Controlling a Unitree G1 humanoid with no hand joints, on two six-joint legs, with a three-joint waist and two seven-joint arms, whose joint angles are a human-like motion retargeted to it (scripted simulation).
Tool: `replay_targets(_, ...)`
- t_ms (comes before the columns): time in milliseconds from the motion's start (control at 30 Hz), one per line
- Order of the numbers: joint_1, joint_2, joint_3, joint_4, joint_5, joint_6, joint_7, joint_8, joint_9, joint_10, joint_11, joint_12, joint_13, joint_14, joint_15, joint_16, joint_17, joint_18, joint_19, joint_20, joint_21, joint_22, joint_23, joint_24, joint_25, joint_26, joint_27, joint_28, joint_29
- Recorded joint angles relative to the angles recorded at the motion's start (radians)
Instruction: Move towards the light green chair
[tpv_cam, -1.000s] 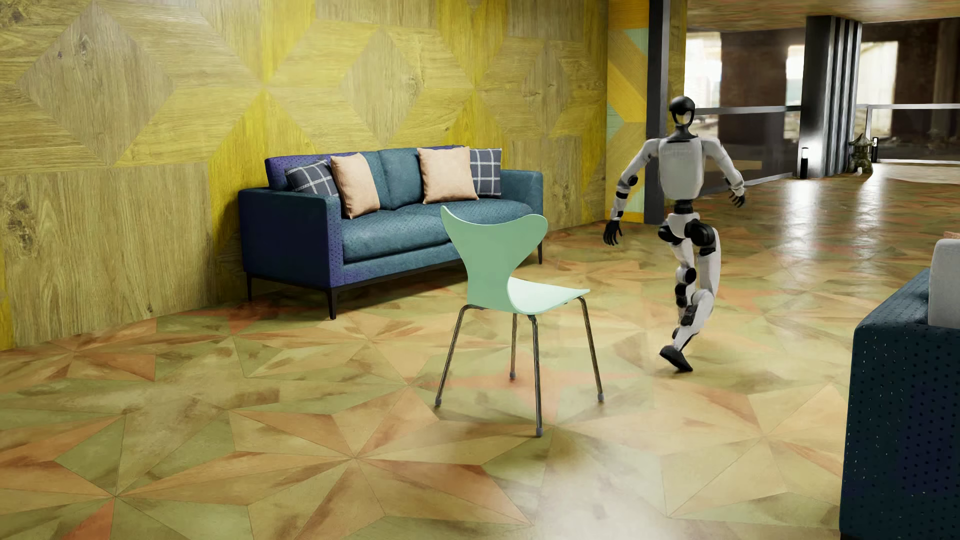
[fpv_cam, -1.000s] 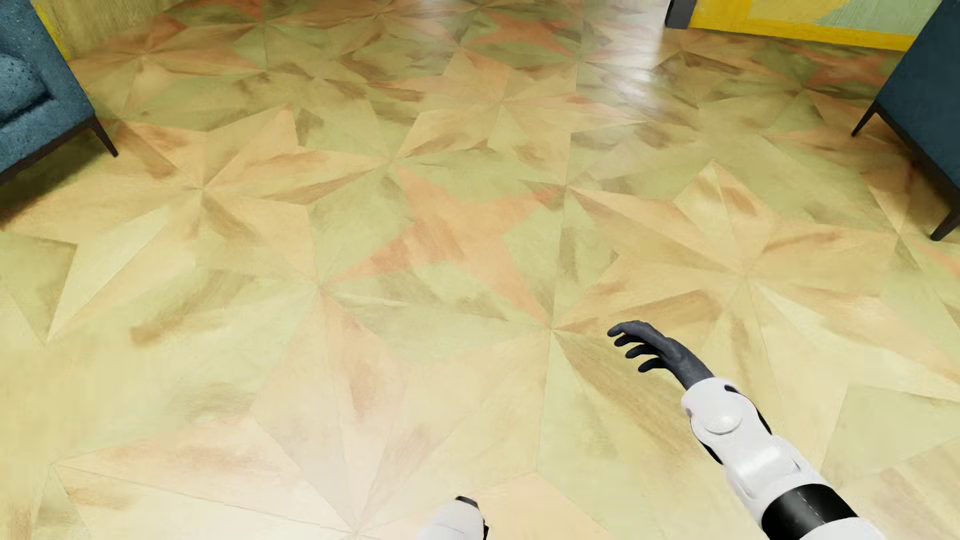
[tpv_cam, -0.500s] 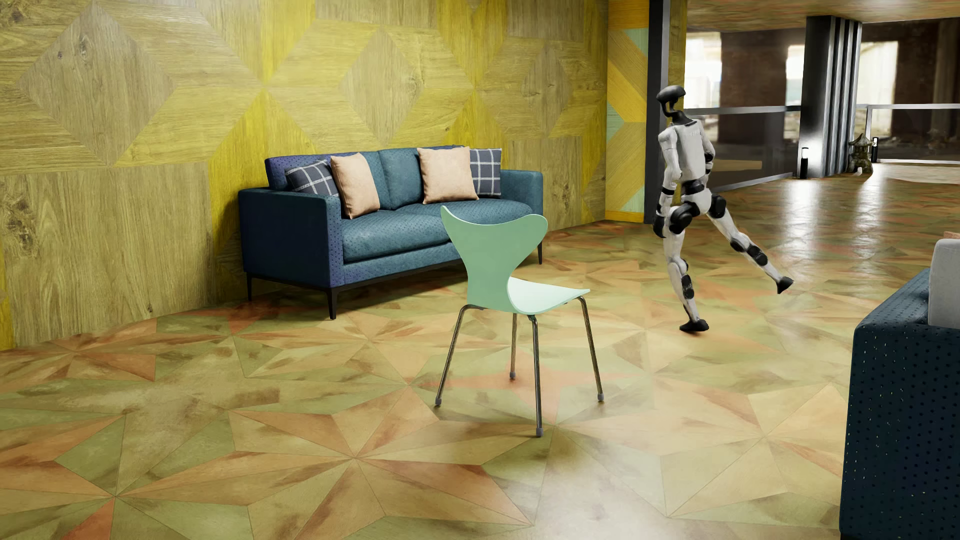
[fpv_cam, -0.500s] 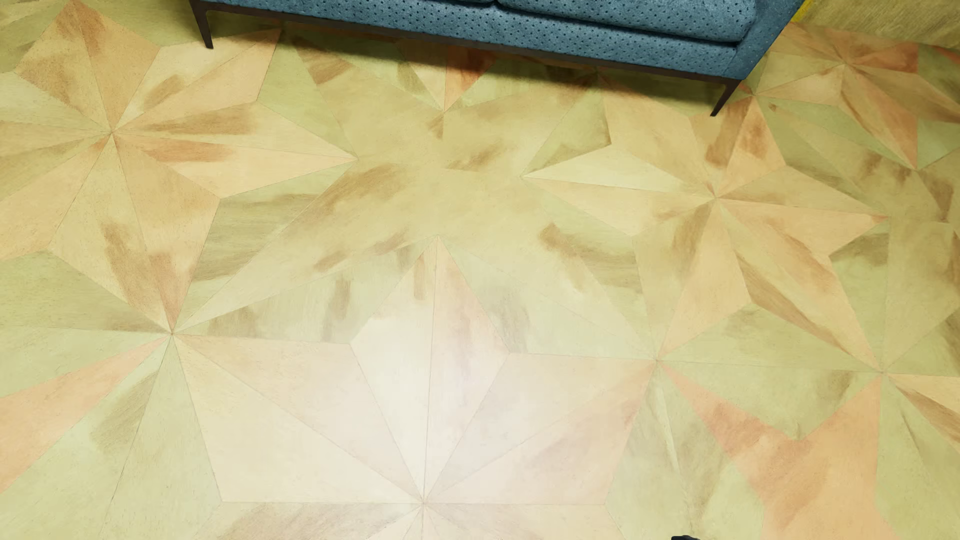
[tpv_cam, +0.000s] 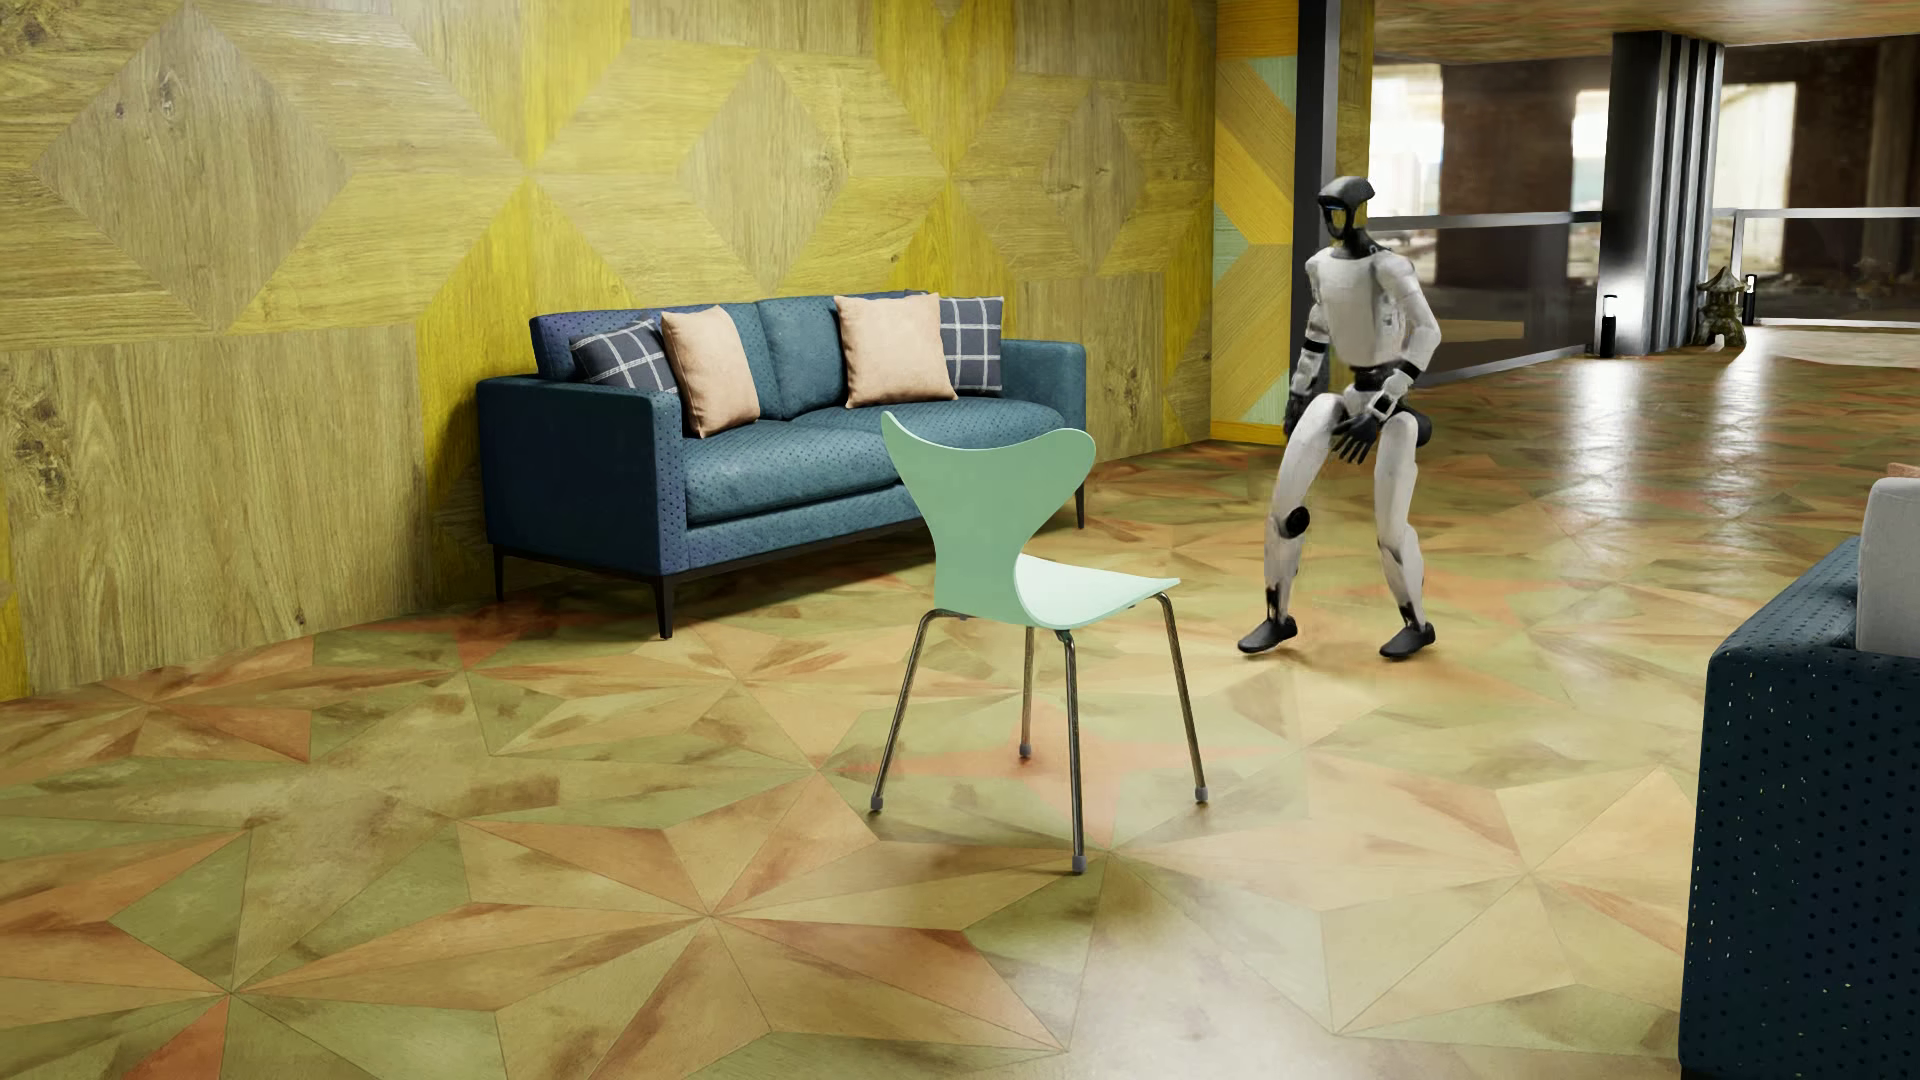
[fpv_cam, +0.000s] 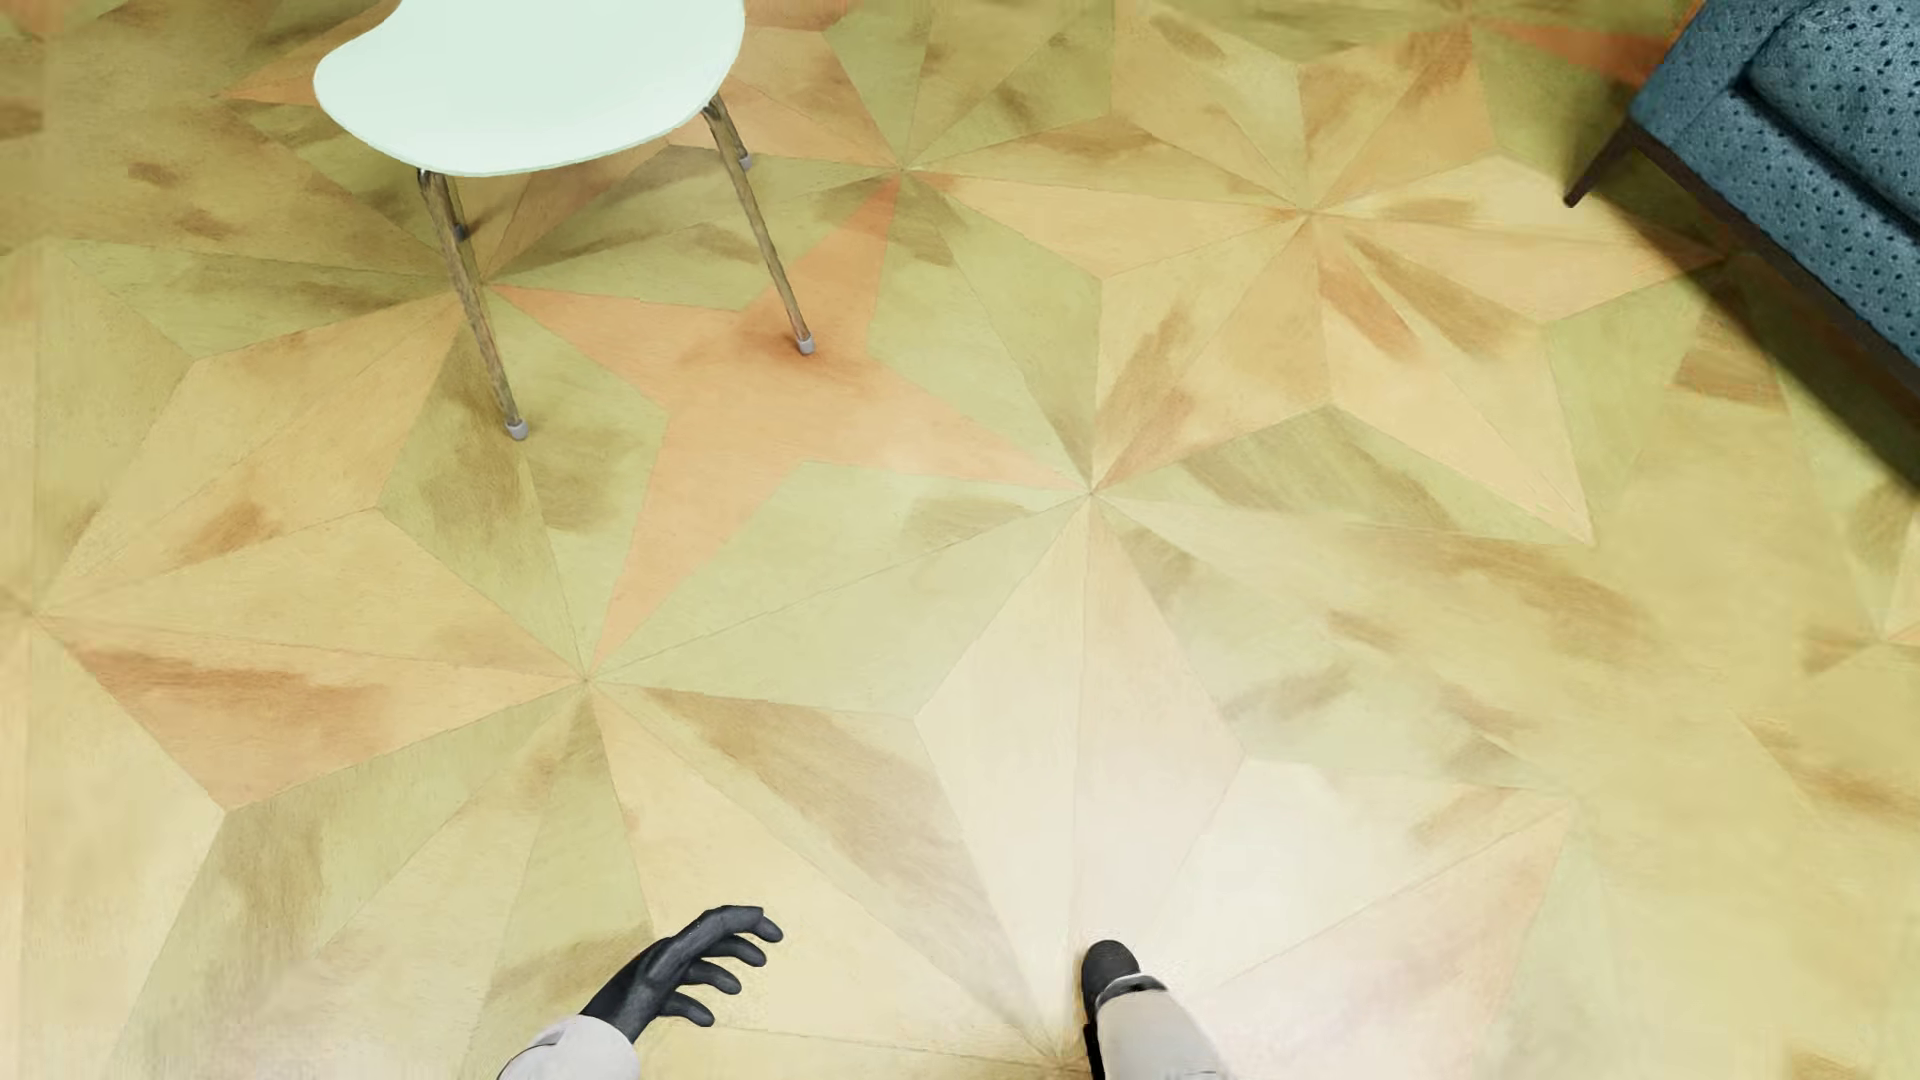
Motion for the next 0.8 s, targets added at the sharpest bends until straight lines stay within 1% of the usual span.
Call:
replay_targets(67,0.057,-0.051,0.012,0.012,0.022,0.005,0.0,0.0,0.007,0.009,-0.051,0.031,-0.057,-0.003,0.034,0.017,-0.027,0.0,0.0,0.009,-0.108,-0.009,-0.136,0.0,0.0,0.0,0.0,0.0,0.0)
replay_targets(100,0.093,-0.061,0.001,0.019,0.025,0.006,0.0,0.0,0.013,0.013,-0.058,0.043,-0.091,-0.022,0.062,0.021,-0.035,0.0,0.0,0.009,-0.159,0.0,-0.184,0.0,0.0,0.0,0.0,0.0,0.0)
replay_targets(167,0.153,-0.066,-0.036,0.037,0.009,-0.006,0.0,0.0,0.023,0.033,-0.031,0.05,-0.155,-0.067,0.1,0.02,-0.036,0.0,0.0,-0.009,-0.248,0.047,-0.247,0.0,0.0,0.0,0.0,0.0,0.0)
replay_targets(233,0.21,-0.014,-0.037,0.041,-0.011,-0.023,0.0,0.0,0.007,0.053,0.007,0.052,-0.175,-0.076,0.034,-0.001,-0.024,0.0,0.0,-0.042,-0.276,0.102,-0.253,0.0,0.0,0.0,0.0,0.0,0.0)
replay_targets(267,0.235,0.028,-0.027,0.043,-0.019,-0.031,0.0,0.0,-0.01,0.063,0.014,0.062,-0.172,-0.069,0.0,-0.014,-0.019,0.0,0.0,-0.052,-0.27,0.122,-0.244,0.0,0.0,0.0,0.0,0.0,0.0)
replay_targets(300,0.257,0.081,-0.018,0.048,-0.031,-0.041,0.0,0.0,-0.032,0.072,0.005,0.075,-0.161,-0.06,-0.01,-0.029,-0.015,0.0,0.0,-0.058,-0.255,0.137,-0.234,0.0,0.0,0.0,0.0,0.0,0.0)
replay_targets(333,0.266,0.114,0.025,0.059,-0.016,-0.032,0.0,0.0,-0.047,0.105,0.003,0.098,-0.151,-0.02,0.035,-0.048,-0.007,0.0,0.0,-0.049,-0.21,0.154,-0.188,0.0,0.0,0.0,0.0,0.0,0.0)
replay_targets(367,0.27,0.141,0.075,0.068,0.003,-0.019,0.0,0.0,-0.061,0.147,0.009,0.125,-0.143,0.03,0.068,-0.068,0.0,0.0,0.0,-0.035,-0.161,0.173,-0.133,0.0,0.0,0.0,0.0,0.0,0.0)
replay_targets(400,0.261,0.164,0.13,0.07,0.026,0.0,0.0,0.0,-0.072,0.211,0.021,0.156,-0.142,0.101,0.076,-0.091,0.008,0.0,0.0,-0.018,-0.105,0.2,-0.062,0.0,0.0,0.0,0.0,0.0,0.0)
replay_targets(433,0.228,0.198,0.174,0.068,0.043,0.019,0.0,0.0,-0.082,0.301,0.023,0.189,-0.142,0.186,0.059,-0.111,0.016,0.0,0.0,-0.005,-0.052,0.232,0.012,0.0,0.0,0.0,0.0,0.0,0.0)
replay_targets(500,0.092,0.299,0.205,0.063,0.047,0.046,0.0,0.0,-0.088,0.564,-0.004,0.235,-0.137,0.342,-0.011,-0.13,0.031,0.0,0.0,-0.027,0.02,0.295,0.127,0.0,0.0,0.0,0.0,0.0,0.0)
replay_targets(567,-0.039,0.401,0.208,0.071,0.05,0.063,0.0,0.0,-0.055,0.814,-0.009,0.241,-0.106,0.352,-0.094,-0.108,0.038,0.0,0.0,-0.086,0.045,0.315,0.125,0.0,0.0,0.0,0.0,0.0,0.0)
replay_targets(600,-0.092,0.447,0.213,0.08,0.052,0.063,0.0,0.0,-0.039,0.888,-0.011,0.244,-0.091,0.347,-0.128,-0.097,0.041,0.0,0.0,-0.097,0.054,0.323,0.112,0.0,0.0,0.0,0.0,0.0,0.0)
replay_targets(633,-0.14,0.488,0.221,0.089,0.05,0.058,0.0,0.0,-0.028,0.913,-0.014,0.25,-0.077,0.354,-0.158,-0.088,0.046,0.0,0.0,-0.09,0.061,0.332,0.099,0.0,0.0,0.0,0.0,0.0,0.0)
replay_targets(700,-0.222,0.555,0.239,0.103,0.04,0.037,0.0,0.0,-0.015,0.829,-0.014,0.267,-0.056,0.42,-0.211,-0.075,0.06,0.0,0.0,-0.037,0.07,0.347,0.086,0.0,0.0,0.0,0.0,0.0,0.0)
replay_targets(767,-0.259,0.625,0.258,0.101,0.029,0.005,0.0,0.0,-0.007,0.562,-0.02,0.281,-0.037,0.507,-0.269,-0.058,0.07,0.0,0.0,0.019,0.097,0.331,0.073,0.0,0.0,0.0,0.0,0.0,0.0)
replay_targets(800,-0.261,0.659,0.267,0.094,0.028,-0.008,0.0,0.0,-0.005,0.413,-0.025,0.279,-0.031,0.501,-0.299,-0.052,0.068,0.0,0.0,0.03,0.117,0.32,0.068,0.0,0.0,0.0,0.0,0.0,0.0)
